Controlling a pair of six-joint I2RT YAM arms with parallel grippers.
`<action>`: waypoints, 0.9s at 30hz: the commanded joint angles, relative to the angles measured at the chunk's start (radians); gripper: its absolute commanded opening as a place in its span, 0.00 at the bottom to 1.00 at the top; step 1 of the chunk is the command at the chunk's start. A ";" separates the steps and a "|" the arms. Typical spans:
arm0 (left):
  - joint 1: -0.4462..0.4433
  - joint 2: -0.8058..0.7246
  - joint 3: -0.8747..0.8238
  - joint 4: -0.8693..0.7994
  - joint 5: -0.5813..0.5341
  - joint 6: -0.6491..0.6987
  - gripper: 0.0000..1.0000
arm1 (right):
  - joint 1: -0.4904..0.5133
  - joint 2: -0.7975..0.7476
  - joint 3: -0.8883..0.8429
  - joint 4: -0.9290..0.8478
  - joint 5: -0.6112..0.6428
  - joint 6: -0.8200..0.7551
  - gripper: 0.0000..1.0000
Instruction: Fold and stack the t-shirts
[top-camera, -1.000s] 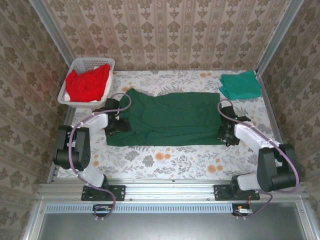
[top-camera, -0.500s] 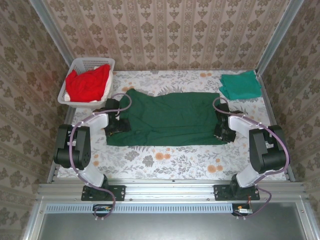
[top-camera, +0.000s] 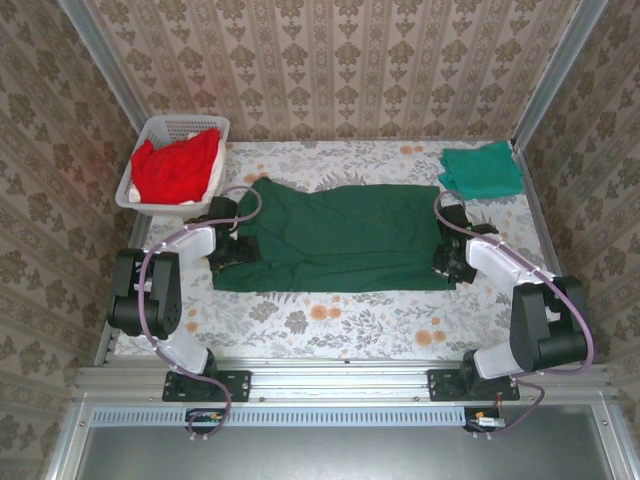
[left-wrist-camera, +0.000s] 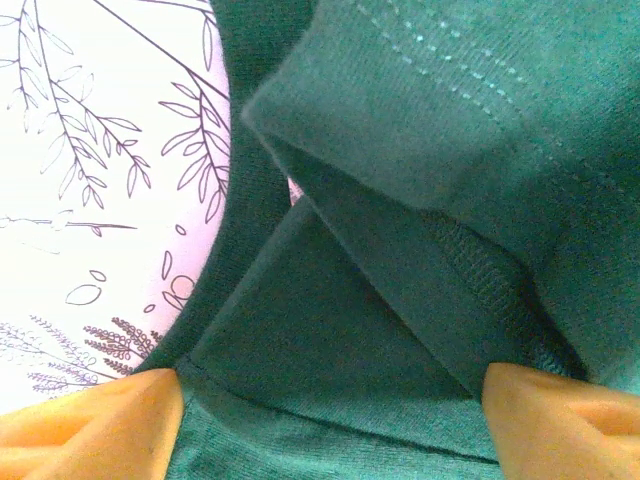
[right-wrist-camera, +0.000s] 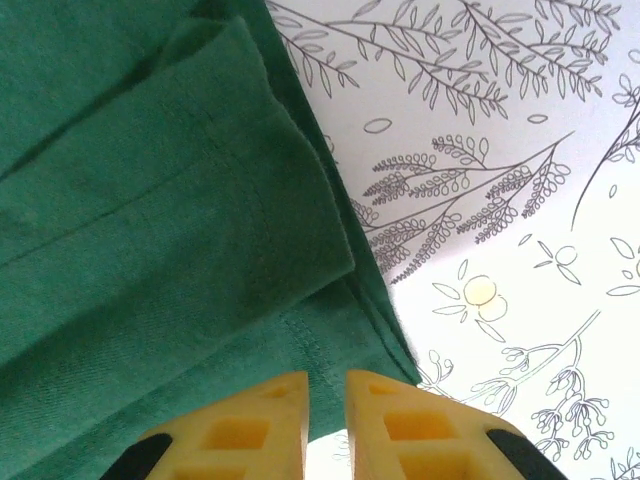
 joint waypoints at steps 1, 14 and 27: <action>0.014 0.021 -0.006 0.002 0.017 0.022 0.80 | -0.004 0.005 -0.023 -0.032 0.012 -0.008 0.20; 0.013 0.015 -0.009 0.002 0.025 0.024 0.80 | -0.003 0.112 0.005 0.012 -0.009 -0.005 0.20; 0.014 0.022 -0.008 0.008 0.026 0.026 0.80 | 0.000 -0.054 -0.037 -0.053 0.017 0.006 0.00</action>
